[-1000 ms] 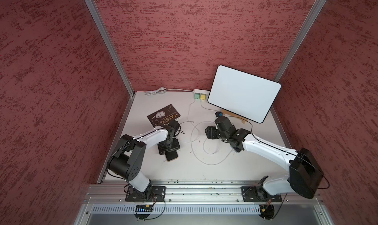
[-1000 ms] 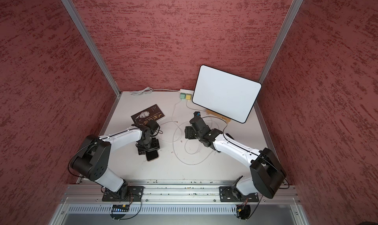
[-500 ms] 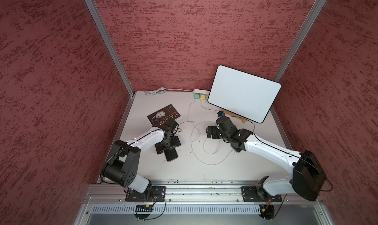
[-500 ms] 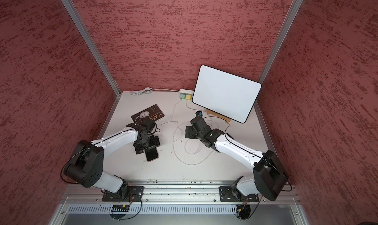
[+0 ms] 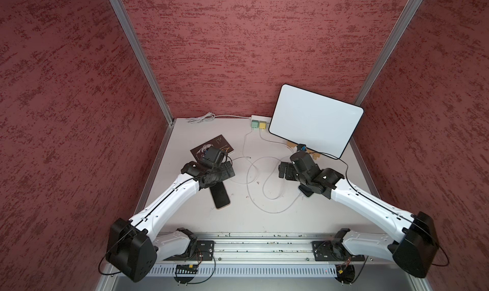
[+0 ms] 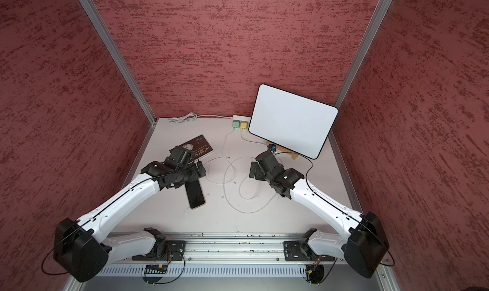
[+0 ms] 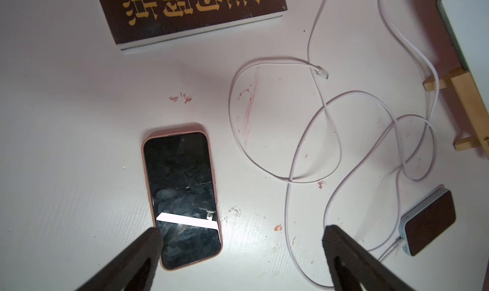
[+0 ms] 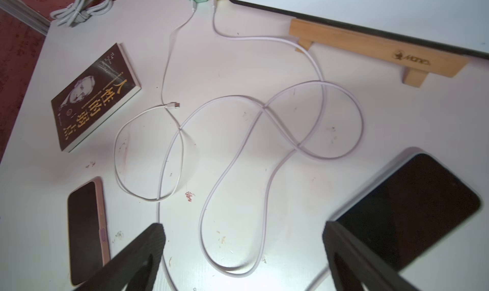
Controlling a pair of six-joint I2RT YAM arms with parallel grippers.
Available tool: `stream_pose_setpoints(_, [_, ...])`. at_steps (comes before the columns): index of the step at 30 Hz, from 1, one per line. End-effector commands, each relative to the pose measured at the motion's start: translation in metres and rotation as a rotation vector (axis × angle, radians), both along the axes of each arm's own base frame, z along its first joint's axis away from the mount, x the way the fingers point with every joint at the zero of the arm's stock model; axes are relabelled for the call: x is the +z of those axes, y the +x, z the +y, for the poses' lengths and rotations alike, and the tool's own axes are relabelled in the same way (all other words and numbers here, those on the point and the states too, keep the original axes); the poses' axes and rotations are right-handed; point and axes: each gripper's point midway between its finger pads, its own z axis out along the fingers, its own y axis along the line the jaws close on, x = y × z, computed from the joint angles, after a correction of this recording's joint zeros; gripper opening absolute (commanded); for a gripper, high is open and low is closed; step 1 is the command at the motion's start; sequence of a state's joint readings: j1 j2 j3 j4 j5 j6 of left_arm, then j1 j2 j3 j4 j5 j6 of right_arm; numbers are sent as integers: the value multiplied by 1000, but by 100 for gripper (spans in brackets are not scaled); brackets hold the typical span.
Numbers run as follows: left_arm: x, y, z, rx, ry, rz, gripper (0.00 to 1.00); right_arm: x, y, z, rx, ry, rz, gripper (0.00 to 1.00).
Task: Unplug the charging cable from the phone
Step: Place the phone at the center of the board, then pick up the phone at the center of the board.
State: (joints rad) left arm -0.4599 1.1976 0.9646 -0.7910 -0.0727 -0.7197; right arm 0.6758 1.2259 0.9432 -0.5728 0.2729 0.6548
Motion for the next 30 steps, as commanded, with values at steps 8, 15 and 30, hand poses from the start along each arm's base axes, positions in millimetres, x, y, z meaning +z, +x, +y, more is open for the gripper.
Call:
stream_pose_setpoints(8, [45,17,-87,-301,-111,-251,100,-5,-19,-86,-363,-37,125,99])
stream_pose_setpoints(15, [43,3,-144,-486,-122,-294,98,-44,-19,-112,-475,14,342,99])
stream_pose_setpoints(30, [29,-23,-201,-657,-71,-303,97,-113,0,-130,-603,64,547,99])
